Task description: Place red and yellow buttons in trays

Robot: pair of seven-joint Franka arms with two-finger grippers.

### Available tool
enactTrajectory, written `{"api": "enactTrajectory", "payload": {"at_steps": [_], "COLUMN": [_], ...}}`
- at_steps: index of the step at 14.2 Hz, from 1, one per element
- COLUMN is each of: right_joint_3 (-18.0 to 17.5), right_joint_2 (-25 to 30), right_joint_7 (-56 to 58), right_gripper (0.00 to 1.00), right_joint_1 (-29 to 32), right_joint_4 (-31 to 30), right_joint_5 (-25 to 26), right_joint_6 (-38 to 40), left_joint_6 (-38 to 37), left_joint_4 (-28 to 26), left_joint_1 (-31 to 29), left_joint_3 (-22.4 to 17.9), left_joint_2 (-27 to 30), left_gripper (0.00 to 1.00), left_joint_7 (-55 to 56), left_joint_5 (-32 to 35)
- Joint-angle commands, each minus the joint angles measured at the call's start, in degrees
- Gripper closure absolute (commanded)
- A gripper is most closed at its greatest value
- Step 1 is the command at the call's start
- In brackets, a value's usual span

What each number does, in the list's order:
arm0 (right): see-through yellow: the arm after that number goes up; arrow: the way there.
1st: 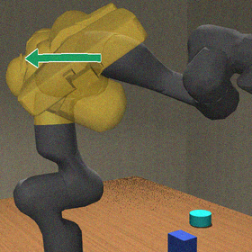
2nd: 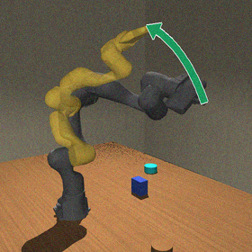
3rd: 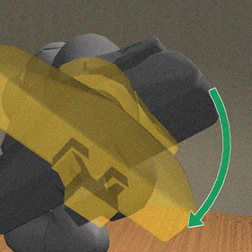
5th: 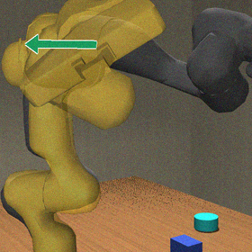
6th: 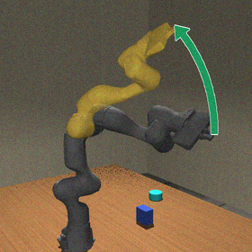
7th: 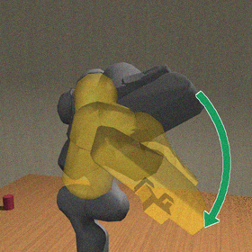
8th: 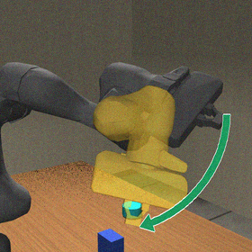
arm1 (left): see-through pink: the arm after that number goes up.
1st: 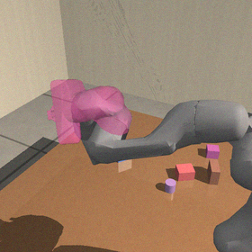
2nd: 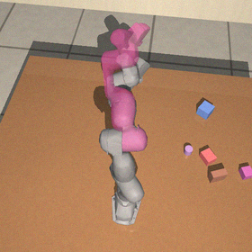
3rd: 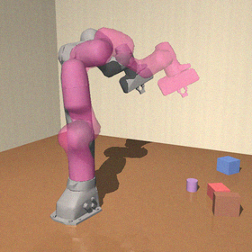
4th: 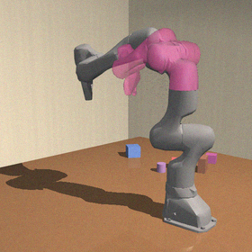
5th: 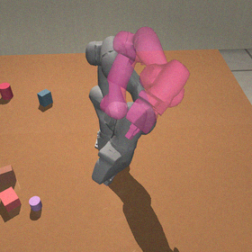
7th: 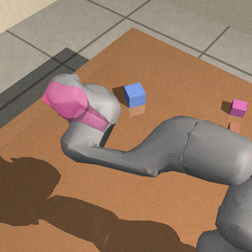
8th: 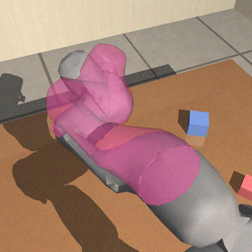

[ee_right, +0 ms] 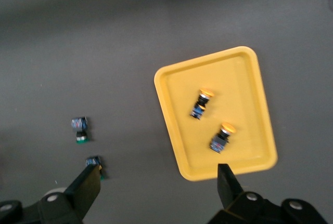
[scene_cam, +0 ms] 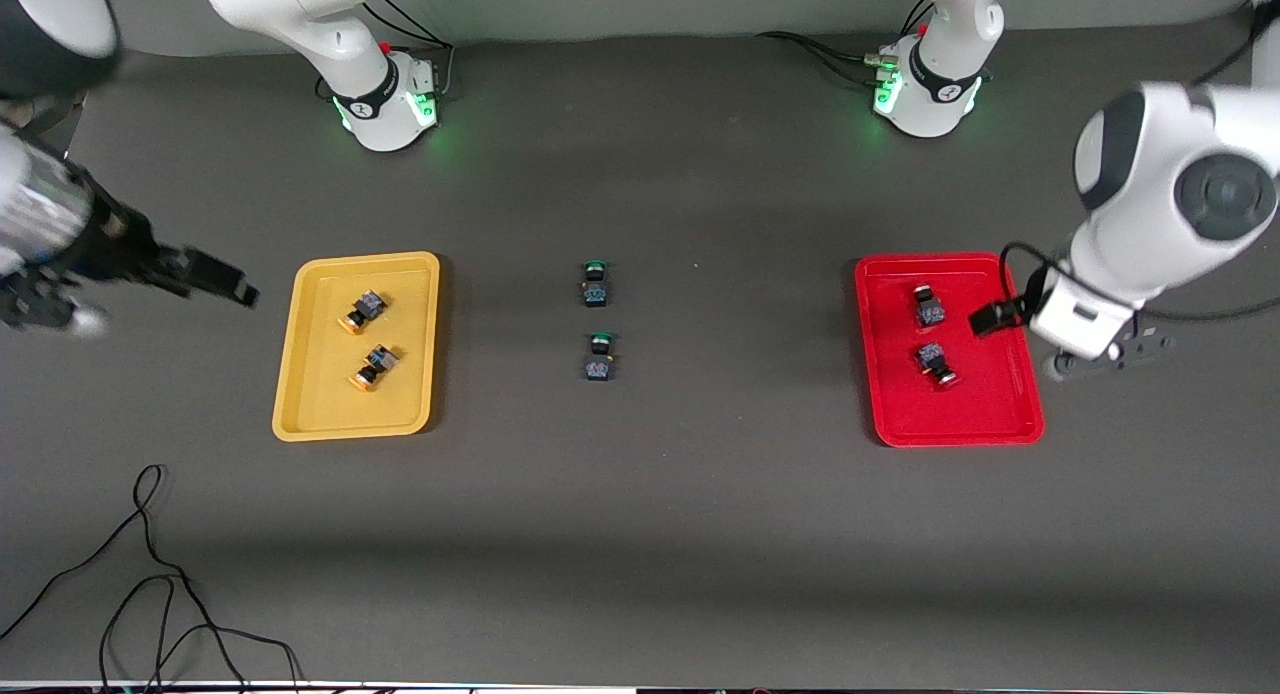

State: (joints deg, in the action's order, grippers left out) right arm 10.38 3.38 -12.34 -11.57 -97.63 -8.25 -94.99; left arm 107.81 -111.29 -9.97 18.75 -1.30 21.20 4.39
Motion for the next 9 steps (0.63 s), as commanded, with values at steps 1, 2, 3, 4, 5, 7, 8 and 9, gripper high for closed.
{"api": "enactTrajectory", "payload": {"at_steps": [1,2,3,4,5,7,8,9], "right_joint_3": [-6.33,-6.77,-7.21,-7.21,-7.21,-7.21,-7.21,-7.21], "right_joint_2": [3.47,4.00,4.53,4.70,4.36,2.87,2.77,2.77], "right_joint_7": [3.37,3.72,4.94,5.91,6.70,9.68,11.09,11.11], "right_gripper": [0.00,0.00,0.00,0.00,0.00,0.00,0.00,0.00], "right_joint_1": [5.33,5.25,5.42,5.51,5.51,5.51,5.60,5.60], "right_joint_4": [-1.33,-1.42,-2.20,-3.17,-3.26,-2.83,-2.74,-2.65], "right_joint_5": [4.88,7.52,7.63,7.55,7.55,7.64,7.64,7.64], "right_joint_6": [1.30,1.30,0.95,-0.18,-1.59,-2.13,-2.13,-1.96], "left_joint_6": [-10.21,-12.17,-12.80,-12.80,-12.80,-14.20,-15.60,-16.31], "left_joint_4": [8.95,11.60,12.76,12.77,12.85,13.20,14.34,14.87], "left_joint_1": [1.71,1.62,1.71,1.62,1.71,3.45,6.08,8.80], "left_joint_3": [-1.17,-1.52,-3.18,-4.67,-6.34,-8.55,-10.73,-13.54], "left_joint_2": [0.17,-0.10,-0.02,0.16,0.42,0.69,0.69,0.60], "left_gripper": [0.00,0.00,0.00,0.00,0.00,0.00,0.00,0.00], "left_joint_7": [-2.38,-4.22,-6.32,-9.30,-12.81,-14.17,-13.82,-13.55], "left_joint_5": [0.97,0.88,0.44,0.18,0.00,0.09,0.09,0.18]}}
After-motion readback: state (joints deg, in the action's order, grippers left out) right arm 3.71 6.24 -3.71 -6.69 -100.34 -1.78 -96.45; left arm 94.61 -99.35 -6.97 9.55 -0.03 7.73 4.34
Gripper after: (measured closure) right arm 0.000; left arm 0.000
